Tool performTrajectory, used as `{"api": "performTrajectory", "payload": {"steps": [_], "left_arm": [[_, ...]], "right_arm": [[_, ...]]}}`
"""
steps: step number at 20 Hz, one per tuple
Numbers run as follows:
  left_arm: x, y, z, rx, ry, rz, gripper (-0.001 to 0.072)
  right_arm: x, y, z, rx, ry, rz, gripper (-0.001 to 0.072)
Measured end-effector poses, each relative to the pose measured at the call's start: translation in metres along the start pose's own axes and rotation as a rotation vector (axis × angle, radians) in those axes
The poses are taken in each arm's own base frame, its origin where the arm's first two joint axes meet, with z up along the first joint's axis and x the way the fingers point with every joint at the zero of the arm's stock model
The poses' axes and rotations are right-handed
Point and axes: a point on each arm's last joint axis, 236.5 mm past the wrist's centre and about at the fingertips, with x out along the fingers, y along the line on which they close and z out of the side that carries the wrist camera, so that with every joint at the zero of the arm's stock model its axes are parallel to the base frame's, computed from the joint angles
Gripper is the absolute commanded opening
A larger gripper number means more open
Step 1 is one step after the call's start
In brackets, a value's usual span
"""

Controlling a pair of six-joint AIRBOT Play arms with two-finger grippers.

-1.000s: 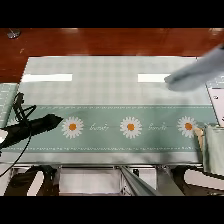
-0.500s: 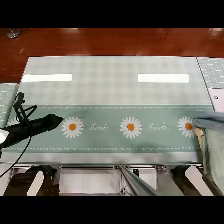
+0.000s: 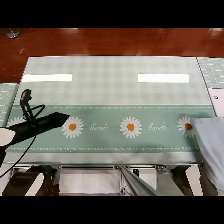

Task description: Fold the shirts.

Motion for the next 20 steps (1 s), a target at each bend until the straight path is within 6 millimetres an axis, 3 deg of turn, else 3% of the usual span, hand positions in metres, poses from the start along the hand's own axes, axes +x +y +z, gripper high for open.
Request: {"api": "performTrajectory", "payload": {"steps": [1, 2, 3, 4, 6, 7, 9, 11, 13, 15, 17, 20], "left_arm": [[-0.003, -0.003, 0.010, 0.003, -0.023, -0.001, 0.0023], [-0.007, -0.007, 0.026, 0.009, -0.057, -0.002, 0.0023], [-0.012, -0.014, 0.044, 0.018, -0.090, -0.006, 0.0023], [-0.018, -0.024, 0.066, 0.036, -0.123, -0.016, 0.0022], [-0.032, -0.057, 0.114, 0.125, -0.185, -0.050, 0.0021], [-0.038, -0.079, 0.136, 0.188, -0.203, -0.071, 0.0021], [-0.042, -0.115, 0.166, 0.301, -0.207, -0.088, 0.0021], [-0.030, -0.131, 0.174, 0.367, -0.152, -0.059, 0.0021], [-0.006, -0.127, 0.165, 0.383, -0.062, -0.011, 0.0022], [0.024, -0.108, 0.145, 0.372, 0.050, 0.048, 0.0022], [0.050, -0.081, 0.126, 0.348, 0.149, 0.112, 0.0021], [0.072, -0.052, 0.110, 0.314, 0.239, 0.170, 0.0022]], "right_arm": [[-0.003, 0.016, 0.012, -0.018, -0.030, 0.065, 0.0572], [-0.010, 0.039, 0.028, -0.045, -0.075, 0.147, 0.0450], [-0.018, 0.064, 0.041, -0.081, -0.108, 0.232, 0.0206], [-0.031, 0.095, 0.055, -0.133, -0.145, 0.328, 0.0027], [-0.059, 0.166, 0.066, -0.285, -0.197, 0.523, 0.0027], [-0.076, 0.205, 0.063, -0.377, -0.215, 0.626, 0.0027], [-0.100, 0.275, 0.040, -0.551, -0.231, 0.779, 0.0026], [-0.105, 0.330, 0.002, -0.723, -0.214, 0.845, 0.0027], [-0.080, 0.365, -0.041, -0.881, -0.162, 0.806, 0.0027], [-0.031, 0.380, -0.077, -0.991, -0.091, 0.691, 0.0027], [0.015, 0.385, -0.104, -1.047, -0.023, 0.593, 0.0027], [0.059, 0.384, -0.124, -1.066, 0.036, 0.497, 0.0027]]}}
